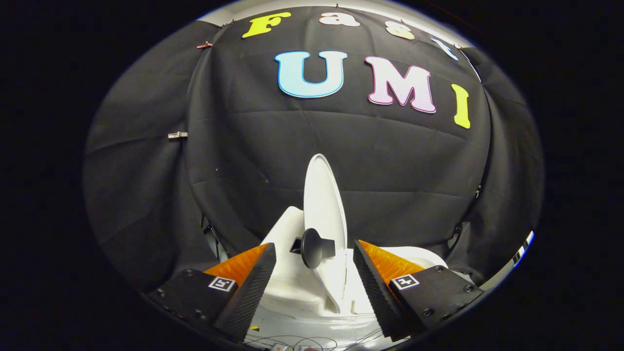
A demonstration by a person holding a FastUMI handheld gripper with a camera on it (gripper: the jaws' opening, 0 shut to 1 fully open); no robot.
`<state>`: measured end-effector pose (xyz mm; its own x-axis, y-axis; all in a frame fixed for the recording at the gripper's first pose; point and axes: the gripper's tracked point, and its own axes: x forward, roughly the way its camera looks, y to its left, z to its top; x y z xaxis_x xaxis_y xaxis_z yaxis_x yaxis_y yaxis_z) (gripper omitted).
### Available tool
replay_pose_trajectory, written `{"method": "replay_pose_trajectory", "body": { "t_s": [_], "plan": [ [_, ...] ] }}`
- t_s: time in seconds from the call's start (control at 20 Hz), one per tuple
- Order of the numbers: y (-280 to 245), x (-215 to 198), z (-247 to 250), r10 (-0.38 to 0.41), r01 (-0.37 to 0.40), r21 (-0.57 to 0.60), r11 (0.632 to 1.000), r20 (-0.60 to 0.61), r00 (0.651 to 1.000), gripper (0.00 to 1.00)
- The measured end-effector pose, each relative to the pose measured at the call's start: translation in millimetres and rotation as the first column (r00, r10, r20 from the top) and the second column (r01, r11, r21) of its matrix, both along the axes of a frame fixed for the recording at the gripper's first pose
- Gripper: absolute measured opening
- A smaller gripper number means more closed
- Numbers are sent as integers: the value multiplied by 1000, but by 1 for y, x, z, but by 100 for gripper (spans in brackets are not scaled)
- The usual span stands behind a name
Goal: Open the toilet lid.
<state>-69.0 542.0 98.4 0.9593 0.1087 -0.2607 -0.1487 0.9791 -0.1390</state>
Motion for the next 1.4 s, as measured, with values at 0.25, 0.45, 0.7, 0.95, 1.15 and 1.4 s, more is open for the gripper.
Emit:
{"method": "replay_pose_trajectory", "body": {
  "t_s": [0.25,0.45,0.7,0.95,1.15,1.4],
  "plan": [
    [-19,-15,19,53,-53,32,998,13,999,100],
    [-55,-18,28,57,-58,30,998,38,998,100],
    [-115,-10,41,48,-53,47,997,95,994,100],
    [-192,6,55,-5,-2,38,999,159,987,99],
    [-244,14,63,-39,26,71,997,192,981,99],
    [-281,21,68,-60,44,80,996,217,974,99]
  ]
}}
